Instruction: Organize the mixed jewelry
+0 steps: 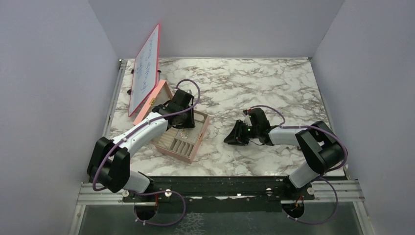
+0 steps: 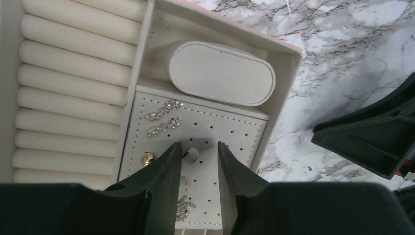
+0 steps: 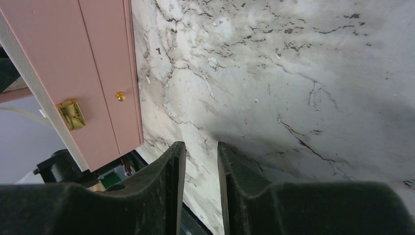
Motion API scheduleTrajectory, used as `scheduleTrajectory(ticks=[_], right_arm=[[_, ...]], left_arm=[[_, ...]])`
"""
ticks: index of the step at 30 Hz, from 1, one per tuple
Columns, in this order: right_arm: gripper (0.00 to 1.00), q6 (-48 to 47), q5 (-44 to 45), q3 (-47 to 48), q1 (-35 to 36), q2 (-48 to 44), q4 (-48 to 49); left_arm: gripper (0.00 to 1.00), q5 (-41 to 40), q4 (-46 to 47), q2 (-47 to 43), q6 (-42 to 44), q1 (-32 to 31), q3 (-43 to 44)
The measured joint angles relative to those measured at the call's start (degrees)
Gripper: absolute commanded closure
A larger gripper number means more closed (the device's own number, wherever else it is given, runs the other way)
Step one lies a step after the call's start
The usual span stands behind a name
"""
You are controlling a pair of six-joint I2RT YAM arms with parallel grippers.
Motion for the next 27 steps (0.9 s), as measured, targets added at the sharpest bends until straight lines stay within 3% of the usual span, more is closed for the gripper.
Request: scheduleTrajectory(ticks=[27], right_arm=[[0.65, 0.02, 0.0, 0.0, 0.0, 0.02, 0.0]], left_arm=[[0.67, 4.46, 0.9, -0.04, 4.22, 0.11, 0.04]])
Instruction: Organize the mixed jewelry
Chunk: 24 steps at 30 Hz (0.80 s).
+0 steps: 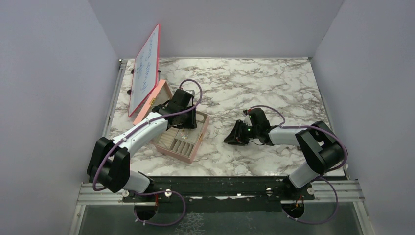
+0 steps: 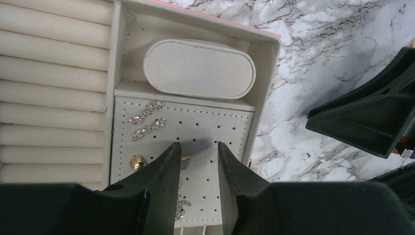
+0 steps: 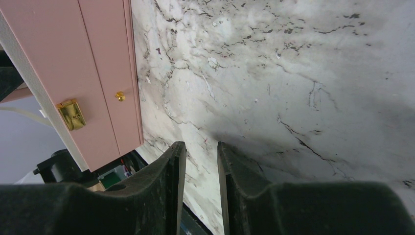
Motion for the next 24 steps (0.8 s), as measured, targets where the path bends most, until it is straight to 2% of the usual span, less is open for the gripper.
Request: scheduleTrajectory(ticks=[20, 24], right_arm=[[0.65, -0.02, 0.07, 0.0, 0.0, -0.15, -0.17], [0.65, -0.9, 1.64, 0.79, 0.02, -1.27, -2.99]], left_arm=[[0.64, 3.39, 0.17, 0.07, 0.04, -0.02, 0.0], [0.59, 3.82, 0.17, -0.24, -0.11, -0.02, 0.11]])
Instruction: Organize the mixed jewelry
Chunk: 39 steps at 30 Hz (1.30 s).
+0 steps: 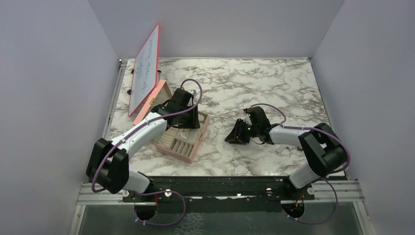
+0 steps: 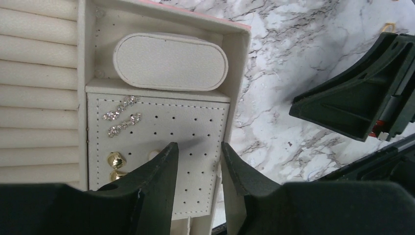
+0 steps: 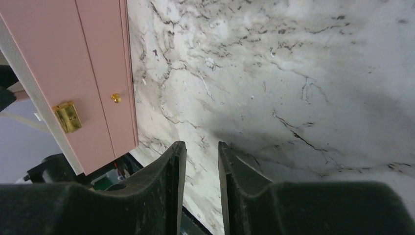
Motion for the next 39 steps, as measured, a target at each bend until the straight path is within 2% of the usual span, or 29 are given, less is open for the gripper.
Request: scheduleTrajectory(ticks=[7, 13, 17, 21, 25, 27, 30, 39], right_arm=[[0.64, -5.16, 10.8, 6.67, -0.24, -6.27, -10.29], [0.62, -9.51, 27.58, 12.35, -2.08, -11.21, -19.28], [0.6, -10.64, 38.73, 13.29, -3.76, -12.48, -26.14], [0.6, -10.03, 46.58, 13.88, -5.09, -12.15, -32.96], [0.6, -8.66, 50.49, 14.34, -5.18, -11.1, -36.65], [0.6, -7.91, 51.3, 14.34, -5.18, -10.25, -37.4], [0.66, -6.8, 51.67, 14.34, -5.18, -8.15, -38.03], [0.66, -4.39, 52.87, 17.11, -5.57, -0.35, -39.95]], left_arm=[[0.4, 0.98, 1.49, -5.16, -0.33, 0.0, 1.03], [0.2, 1.2, 5.99, -11.5, -0.15, 0.0, 1.07], [0.11, 2.8, 11.04, -14.49, -0.15, 0.0, 0.0], [0.1, 4.83, 16.17, -15.78, -0.48, 0.0, -2.29], [0.1, 6.08, 19.63, -15.93, -1.03, 0.0, -4.68], [0.11, 6.78, 20.22, -15.93, -1.25, 0.0, -5.57], [0.11, 8.0, 20.85, -15.93, -1.6, 0.0, -6.51], [0.11, 9.79, 21.55, -17.77, -2.67, 0.0, -8.28]])
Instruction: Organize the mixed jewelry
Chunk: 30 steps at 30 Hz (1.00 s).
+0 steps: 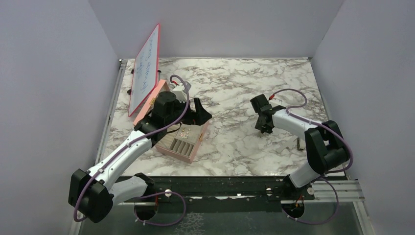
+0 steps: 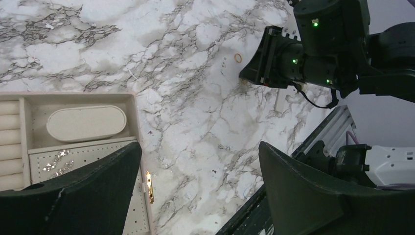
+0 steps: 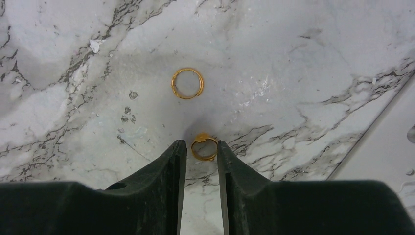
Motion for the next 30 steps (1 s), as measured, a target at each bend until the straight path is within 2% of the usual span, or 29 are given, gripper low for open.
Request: scheduleTrajectory(ticks=[7, 11, 15, 20, 27, 30], right_arm=[[0.67, -0.04, 0.85, 1.16, -0.26, 1.77, 0.07], [0.77, -0.04, 0.87, 1.16, -0.31, 1.97, 0.13], [0.78, -0.24, 1.05, 1.16, -0.33, 2.19, 0.26], [0.78, -0.5, 1.05, 1.16, -0.33, 2.19, 0.5], [0.72, -1.86, 1.03, 0.46, -0.35, 1.95, 1.51], [0.73, -1.75, 1.09, 0.46, -0.35, 1.97, 1.51]], left_arm=[[0.11, 0.22, 0.33, -1.07, -0.79, 0.0, -2.34], [0.11, 0.24, 0.37, -1.07, -0.83, 0.0, -2.49], [0.11, 0.24, 0.37, -1.07, -0.9, 0.0, -2.49], [0.11, 0.42, 0.37, -1.07, -1.07, 0.0, -2.49], [0.11, 0.81, 0.55, -0.94, -1.62, 0.0, -2.49], [0.11, 1.03, 0.74, -0.72, -1.66, 0.0, -2.49]])
